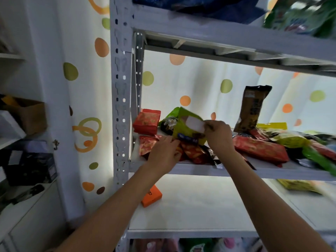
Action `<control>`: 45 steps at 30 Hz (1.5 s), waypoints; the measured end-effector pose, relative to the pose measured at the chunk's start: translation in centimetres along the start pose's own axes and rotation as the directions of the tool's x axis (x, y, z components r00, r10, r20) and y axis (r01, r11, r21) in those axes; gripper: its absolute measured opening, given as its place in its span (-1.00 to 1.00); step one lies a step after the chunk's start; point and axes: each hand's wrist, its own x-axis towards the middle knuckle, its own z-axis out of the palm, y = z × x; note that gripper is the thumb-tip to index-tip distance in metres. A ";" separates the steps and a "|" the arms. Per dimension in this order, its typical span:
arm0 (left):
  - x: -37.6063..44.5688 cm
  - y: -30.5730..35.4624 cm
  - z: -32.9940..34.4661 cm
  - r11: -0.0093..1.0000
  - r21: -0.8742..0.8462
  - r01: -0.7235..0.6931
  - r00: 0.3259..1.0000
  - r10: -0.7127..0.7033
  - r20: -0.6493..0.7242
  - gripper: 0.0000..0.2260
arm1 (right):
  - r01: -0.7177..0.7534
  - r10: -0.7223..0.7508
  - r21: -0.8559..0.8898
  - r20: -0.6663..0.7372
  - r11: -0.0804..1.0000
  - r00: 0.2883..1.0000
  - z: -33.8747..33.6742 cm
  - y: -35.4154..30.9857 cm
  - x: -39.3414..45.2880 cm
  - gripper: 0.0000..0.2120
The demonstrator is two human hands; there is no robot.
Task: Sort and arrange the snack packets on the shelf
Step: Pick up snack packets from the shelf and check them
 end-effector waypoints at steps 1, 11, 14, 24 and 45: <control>0.2 0.2 0.3 1.000 0.004 -0.004 1.000 0.004 0.025 -0.62 | -0.040 0.042 0.046 -0.055 0.998 0.998 -0.5 0.4 0.4 -0.78; 1.8 1.8 2.1 0.989 0.123 0.085 0.967 -0.111 0.231 -0.37 | -0.238 0.291 0.168 -0.498 0.957 0.817 -4.7 3.1 2.5 -0.78; 1.6 1.9 2.8 0.985 0.094 0.142 0.963 -0.160 0.218 -0.46 | -0.159 0.175 0.073 -0.423 0.985 0.889 -4.3 3.9 1.4 -0.74; 0.4 2.1 1.4 0.988 -0.022 0.155 0.971 -0.148 0.190 -0.52 | -0.151 0.210 -0.233 0.251 0.961 0.945 -0.4 6.3 -2.0 -0.65; -10.7 5.2 3.0 0.952 -0.245 0.186 0.940 -0.245 -0.238 -0.56 | -0.251 0.262 0.436 0.036 0.864 0.964 3.5 0.1 -15.1 -0.89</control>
